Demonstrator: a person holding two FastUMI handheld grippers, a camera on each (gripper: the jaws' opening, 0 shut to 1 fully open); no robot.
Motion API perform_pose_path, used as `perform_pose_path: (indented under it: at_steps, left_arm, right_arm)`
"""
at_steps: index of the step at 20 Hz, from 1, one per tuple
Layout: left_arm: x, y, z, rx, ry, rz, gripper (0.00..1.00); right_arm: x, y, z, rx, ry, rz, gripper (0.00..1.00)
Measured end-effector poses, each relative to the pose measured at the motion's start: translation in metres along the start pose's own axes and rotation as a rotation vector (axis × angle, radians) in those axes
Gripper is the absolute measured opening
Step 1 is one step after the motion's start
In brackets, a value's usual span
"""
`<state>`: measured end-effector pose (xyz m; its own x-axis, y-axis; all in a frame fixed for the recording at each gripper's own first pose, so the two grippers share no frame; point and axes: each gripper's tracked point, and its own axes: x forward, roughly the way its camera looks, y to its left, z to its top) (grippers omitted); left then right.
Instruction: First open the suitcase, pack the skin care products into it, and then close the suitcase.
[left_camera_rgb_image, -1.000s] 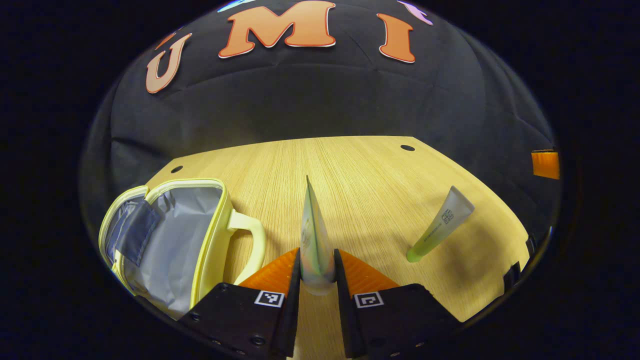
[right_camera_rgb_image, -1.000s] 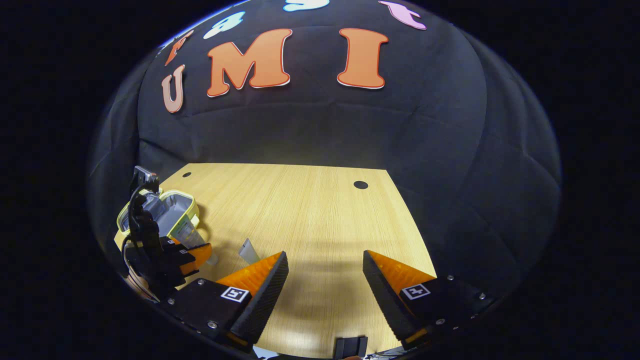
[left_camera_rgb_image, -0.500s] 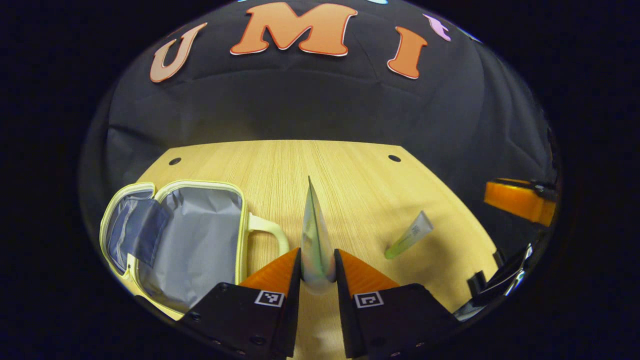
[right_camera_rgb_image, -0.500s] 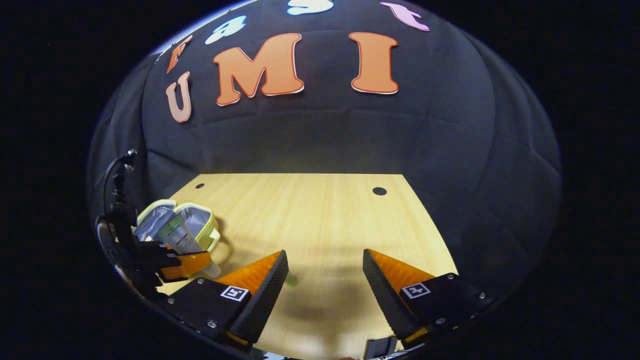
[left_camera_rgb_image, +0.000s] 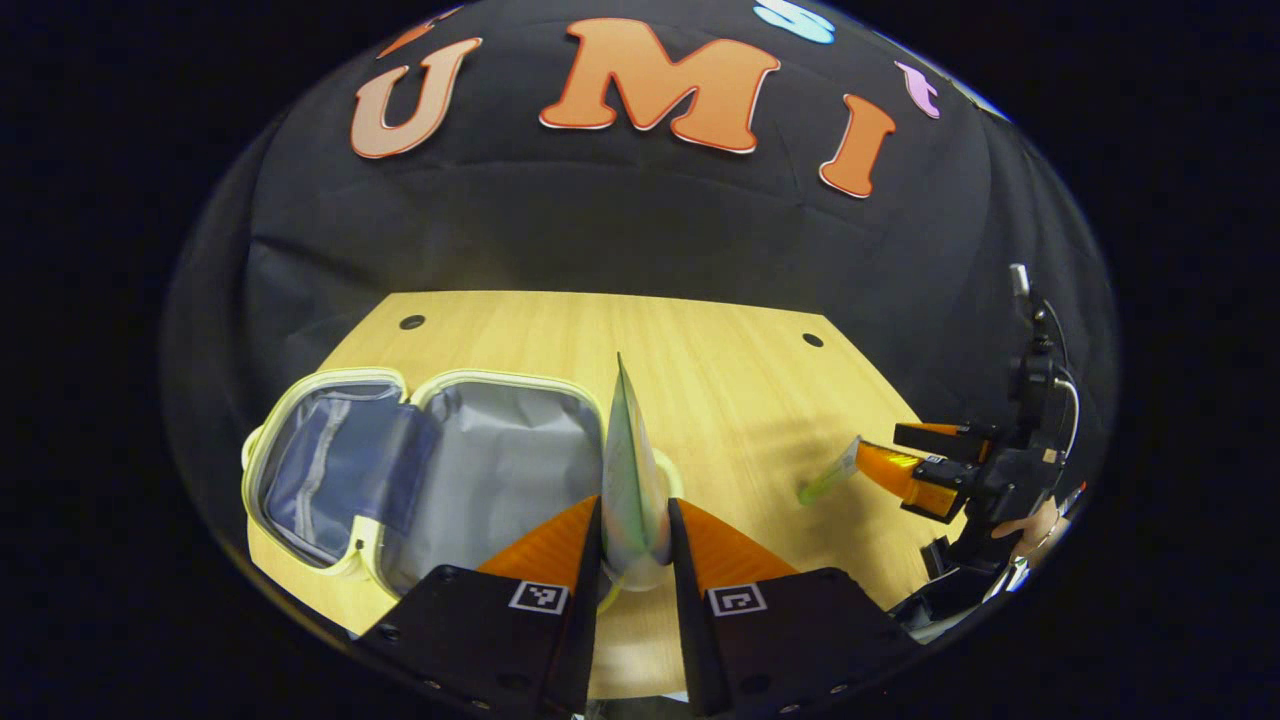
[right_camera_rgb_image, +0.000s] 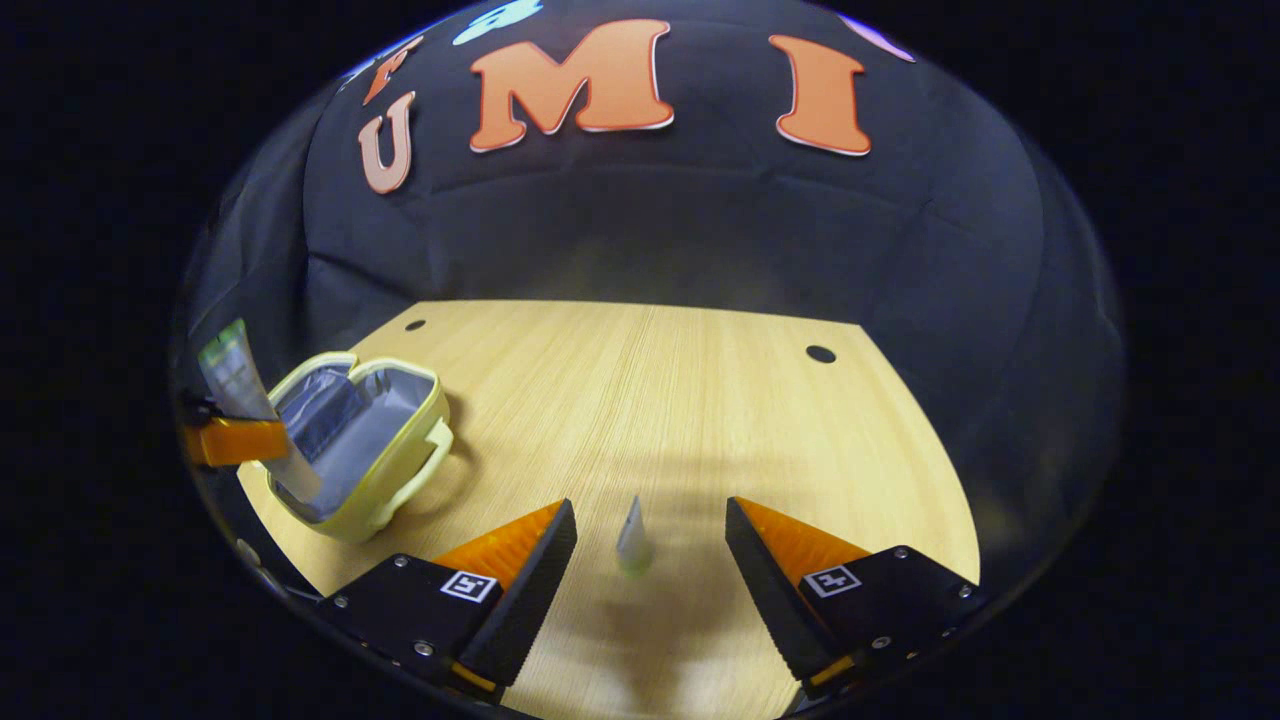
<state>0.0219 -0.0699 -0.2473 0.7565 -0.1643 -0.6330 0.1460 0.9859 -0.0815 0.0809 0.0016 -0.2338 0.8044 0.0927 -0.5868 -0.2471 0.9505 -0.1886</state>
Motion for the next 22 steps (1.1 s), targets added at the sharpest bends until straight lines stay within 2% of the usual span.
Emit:
perform_pose_path:
  at_steps: [5,9,14,16,17,18,22]
  left_arm:
    - [-0.018,0.031,-0.012,-0.042,0.013,0.043,0.36]
    - [-0.024,0.053,-0.021,-0.072,0.015,0.098,0.36]
    - [-0.028,0.064,-0.026,-0.091,0.020,0.115,0.36]
    - [-0.028,0.067,-0.025,-0.093,0.026,0.110,0.36]
    - [-0.029,0.070,-0.022,-0.095,0.029,0.103,0.36]
    - [-0.027,0.073,-0.020,-0.095,0.039,0.092,0.36]
    - [-0.028,0.088,-0.008,-0.047,0.127,0.031,0.36]
  right_arm:
    - [0.037,0.012,-0.050,-0.027,0.164,0.003,0.93]
    - [0.053,0.013,-0.064,-0.030,0.222,-0.010,0.80]
    - [0.060,0.010,-0.074,-0.002,0.268,-0.018,0.35]
    - [0.054,0.009,-0.071,0.004,0.275,-0.016,0.33]
    - [0.051,0.010,-0.069,0.011,0.272,-0.012,0.29]
    - [0.047,0.011,-0.066,0.017,0.271,-0.009,0.34]
    - [0.022,0.030,-0.046,0.074,0.275,0.035,0.33]
